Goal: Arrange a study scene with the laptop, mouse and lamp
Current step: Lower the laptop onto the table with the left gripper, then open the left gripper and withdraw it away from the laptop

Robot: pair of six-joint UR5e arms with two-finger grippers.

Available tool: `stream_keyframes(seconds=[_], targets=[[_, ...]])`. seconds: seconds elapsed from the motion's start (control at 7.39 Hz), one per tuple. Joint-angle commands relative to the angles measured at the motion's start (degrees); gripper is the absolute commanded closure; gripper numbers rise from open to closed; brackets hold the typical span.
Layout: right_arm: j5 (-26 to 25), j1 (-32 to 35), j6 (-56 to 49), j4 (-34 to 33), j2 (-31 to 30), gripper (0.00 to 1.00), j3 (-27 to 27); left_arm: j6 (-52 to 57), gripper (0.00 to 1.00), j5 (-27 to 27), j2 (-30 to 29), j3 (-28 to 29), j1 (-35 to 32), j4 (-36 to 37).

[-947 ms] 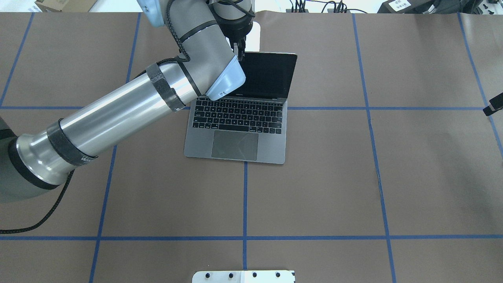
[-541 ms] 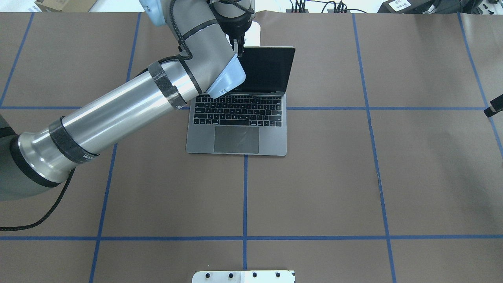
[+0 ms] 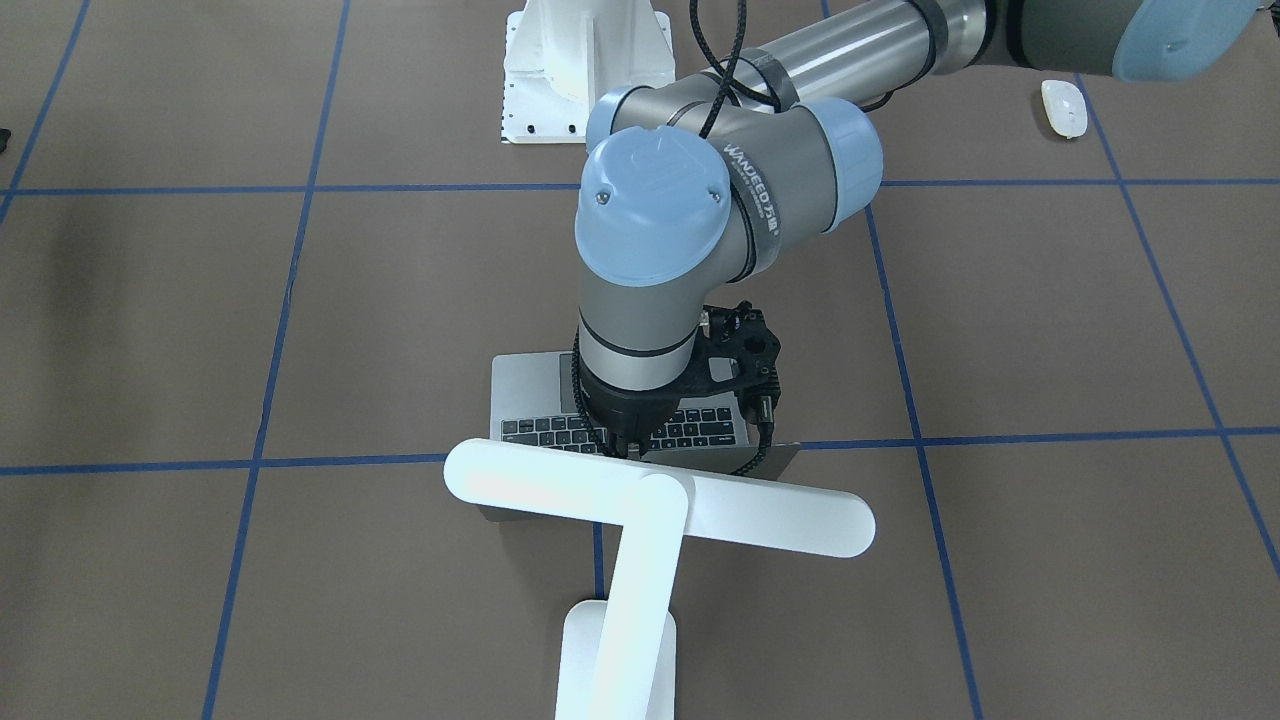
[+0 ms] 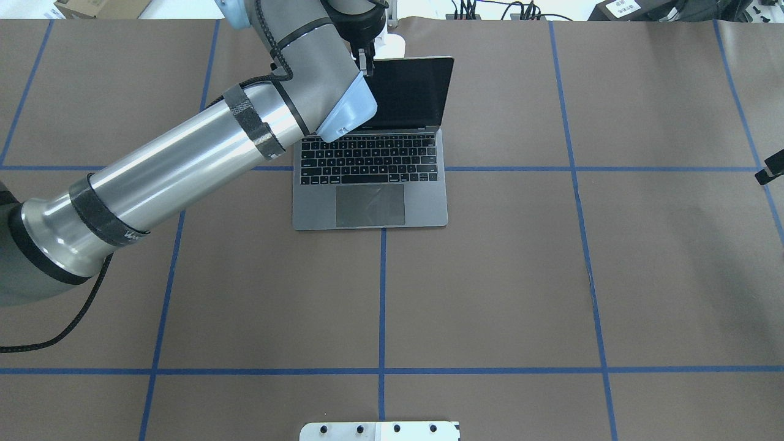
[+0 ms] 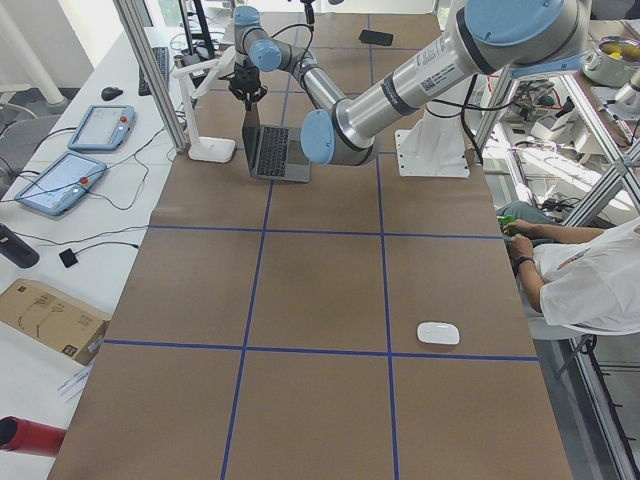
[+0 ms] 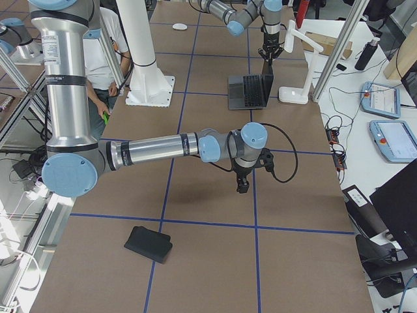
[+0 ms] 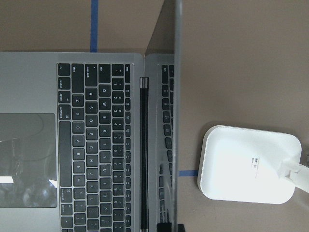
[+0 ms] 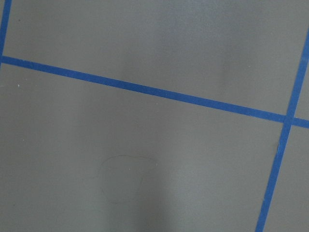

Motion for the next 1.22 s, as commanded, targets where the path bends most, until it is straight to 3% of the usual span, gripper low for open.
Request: stream_keyframes(seconds=[0.0,0.27,0.68,0.95,1.08], targets=[[0.0,0.0,0.0,0.0,0.1,0.0,-0.2,0.7,0.0,-0.3,0.3,-0.8,0.1,0.3],[0.0,-0.1,0.0,0.0,0.1,0.0,-0.2,2.0,0.0,-0.6,3.8,-8.5,0.1,2.5],[0.3,-0.1,0.0,0.0,0.1,0.0,-0.3,2.5,0.0,-1.9,13.5,-29.4,0.2,11.1],[0.4,0.0,0.0,0.0,0.3,0.0,0.3,17.6,0.0,-2.7,24.5,-46.4,1.0,16.7],[0.4,0.0,0.0,0.0,0.3,0.0,0.4,25.0,0.0,-2.6,28.0,-50.5,1.0,19.4]])
